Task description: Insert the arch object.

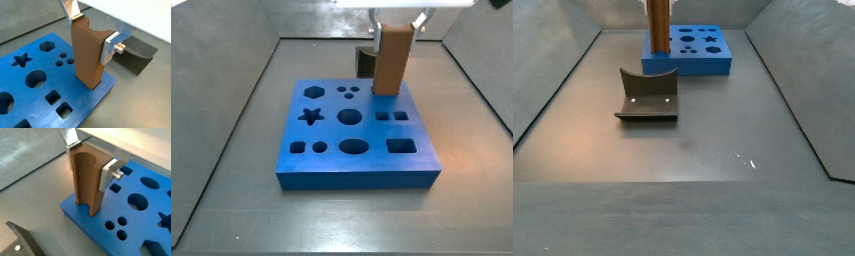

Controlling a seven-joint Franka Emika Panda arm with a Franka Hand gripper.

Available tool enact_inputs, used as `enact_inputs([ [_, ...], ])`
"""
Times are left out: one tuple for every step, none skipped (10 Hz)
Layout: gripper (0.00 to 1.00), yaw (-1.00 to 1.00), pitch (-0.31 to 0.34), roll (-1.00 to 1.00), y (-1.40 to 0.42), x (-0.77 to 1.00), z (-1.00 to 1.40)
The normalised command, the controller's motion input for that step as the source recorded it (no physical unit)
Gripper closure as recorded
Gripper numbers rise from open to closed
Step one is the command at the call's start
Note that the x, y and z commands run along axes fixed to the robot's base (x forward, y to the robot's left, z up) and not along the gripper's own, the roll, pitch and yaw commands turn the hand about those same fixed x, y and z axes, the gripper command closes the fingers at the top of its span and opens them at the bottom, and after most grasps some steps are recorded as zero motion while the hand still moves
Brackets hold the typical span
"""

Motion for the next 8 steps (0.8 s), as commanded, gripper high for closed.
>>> enact_inputs([
  [1.0, -0.05, -0.149, 0.02, 0.0, 0.0, -0.32],
  [1.0, -0.03, -0.136, 0.0, 0.0, 0.0, -0.28],
  [1.0, -0.03, -0.116, 0.0, 0.0, 0.0, -0.25],
  [1.0, -0.04, -0.09, 0.01, 0.0, 0.0, -0.24],
  [1.0, -0.04, -0.077, 0.0, 0.02, 0.0, -0.21],
  [1.0, -0.03, -0.066, 0.0, 0.05, 0.0, -0.16],
  [1.0, 0.0, -0.049, 0.0, 0.0, 0.0, -0.07],
  [1.0, 0.0, -0.049, 0.0, 0.0, 0.0, -0.02],
])
